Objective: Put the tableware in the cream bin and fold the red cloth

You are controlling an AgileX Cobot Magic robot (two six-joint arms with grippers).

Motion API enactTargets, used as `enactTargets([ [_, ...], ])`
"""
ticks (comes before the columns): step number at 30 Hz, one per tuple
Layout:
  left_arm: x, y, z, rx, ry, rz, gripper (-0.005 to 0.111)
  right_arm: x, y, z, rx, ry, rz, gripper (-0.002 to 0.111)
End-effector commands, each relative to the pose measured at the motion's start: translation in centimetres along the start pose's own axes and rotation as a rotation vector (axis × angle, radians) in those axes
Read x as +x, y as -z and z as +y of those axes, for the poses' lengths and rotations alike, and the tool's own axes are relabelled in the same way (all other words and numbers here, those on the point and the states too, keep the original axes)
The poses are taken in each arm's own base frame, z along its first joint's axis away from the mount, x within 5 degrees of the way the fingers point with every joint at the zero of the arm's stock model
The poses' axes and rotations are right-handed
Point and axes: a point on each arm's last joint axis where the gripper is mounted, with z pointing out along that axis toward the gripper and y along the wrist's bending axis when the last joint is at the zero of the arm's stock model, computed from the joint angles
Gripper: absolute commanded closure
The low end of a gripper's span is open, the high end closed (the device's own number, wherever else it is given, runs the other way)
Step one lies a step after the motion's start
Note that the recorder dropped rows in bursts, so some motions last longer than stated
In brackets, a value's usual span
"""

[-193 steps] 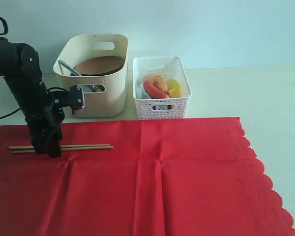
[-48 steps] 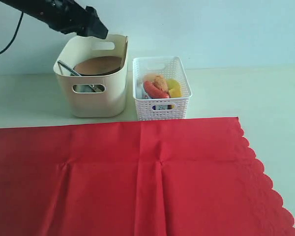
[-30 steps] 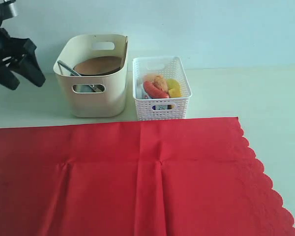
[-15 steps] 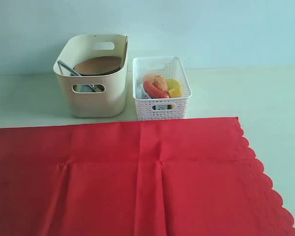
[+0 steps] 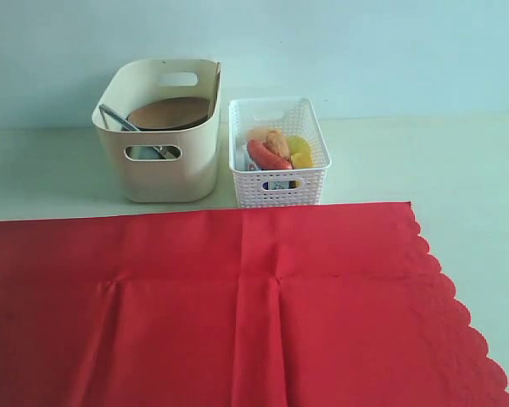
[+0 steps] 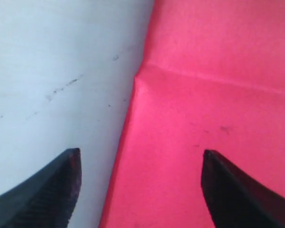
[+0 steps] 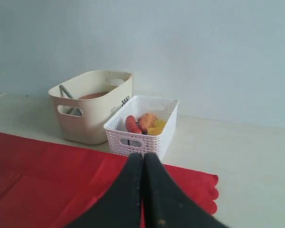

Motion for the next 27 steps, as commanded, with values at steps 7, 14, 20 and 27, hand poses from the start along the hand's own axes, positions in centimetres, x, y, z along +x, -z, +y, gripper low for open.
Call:
enactTargets([
  [7, 0.0, -0.1, 0.2, -0.010, -0.080, -0.006, 0.038, 0.1, 0.0, 0.0, 0.003, -0.006, -0.002, 0.108],
  [14, 0.0, -2.0, 0.7, 0.023, -0.049, 0.062, 0.038, 0.1, 0.0, 0.0, 0.002, -0.008, -0.002, 0.108],
  [20, 0.1, -3.3, 0.9, 0.057, -0.023, 0.107, 0.038, 0.1, 0.0, 0.0, 0.001, -0.009, -0.002, 0.108],
  [27, 0.2, -4.3, 0.9, 0.126, -0.039, 0.171, 0.038, 0.1, 0.0, 0.0, 0.001, -0.009, -0.002, 0.108],
])
